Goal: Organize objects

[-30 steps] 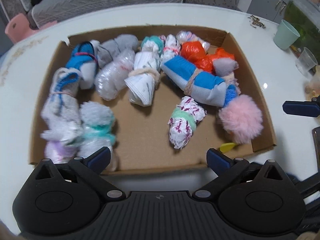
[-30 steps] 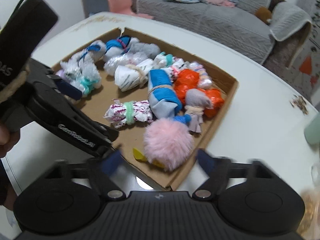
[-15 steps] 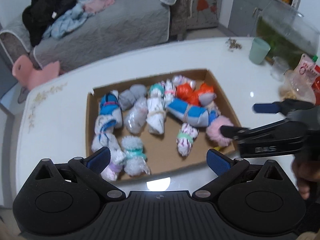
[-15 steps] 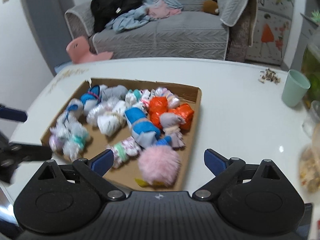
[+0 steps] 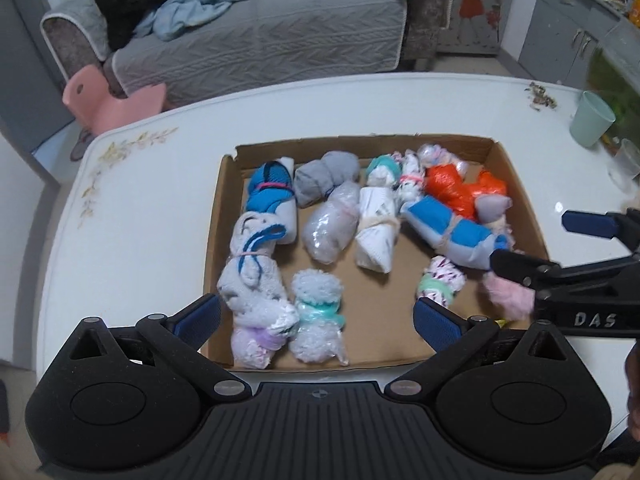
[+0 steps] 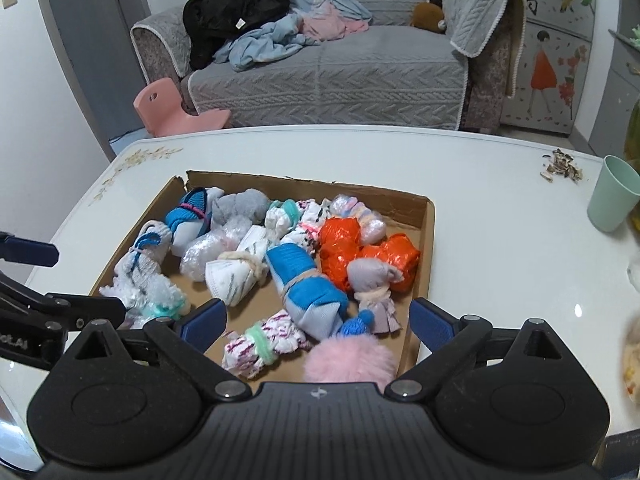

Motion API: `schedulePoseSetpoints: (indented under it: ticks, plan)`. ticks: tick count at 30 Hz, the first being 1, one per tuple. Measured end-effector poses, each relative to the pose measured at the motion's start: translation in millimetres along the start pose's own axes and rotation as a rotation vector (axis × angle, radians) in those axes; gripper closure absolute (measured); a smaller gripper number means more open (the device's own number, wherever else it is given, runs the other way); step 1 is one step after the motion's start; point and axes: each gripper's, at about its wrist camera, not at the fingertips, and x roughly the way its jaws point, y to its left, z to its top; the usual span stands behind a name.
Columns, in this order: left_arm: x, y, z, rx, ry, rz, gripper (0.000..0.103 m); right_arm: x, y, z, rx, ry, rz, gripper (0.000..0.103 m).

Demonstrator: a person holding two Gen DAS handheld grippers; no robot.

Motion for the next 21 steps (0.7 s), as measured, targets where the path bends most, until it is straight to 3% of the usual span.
schedulePoseSetpoints:
  ticks: [11, 21]
  plan:
    - [5.5, 4.8, -2.6, -0.012, 0.015, 0.006, 0.001, 5.6, -1.6, 4.5, -0.023, 0.016, -0.004, 0.006]
    - [1.6, 7.4, -2.7, -0.025, -0.021, 0.012, 0.001, 10.2, 6.0, 2.0, -0.054, 0.039, 0.005, 0.005]
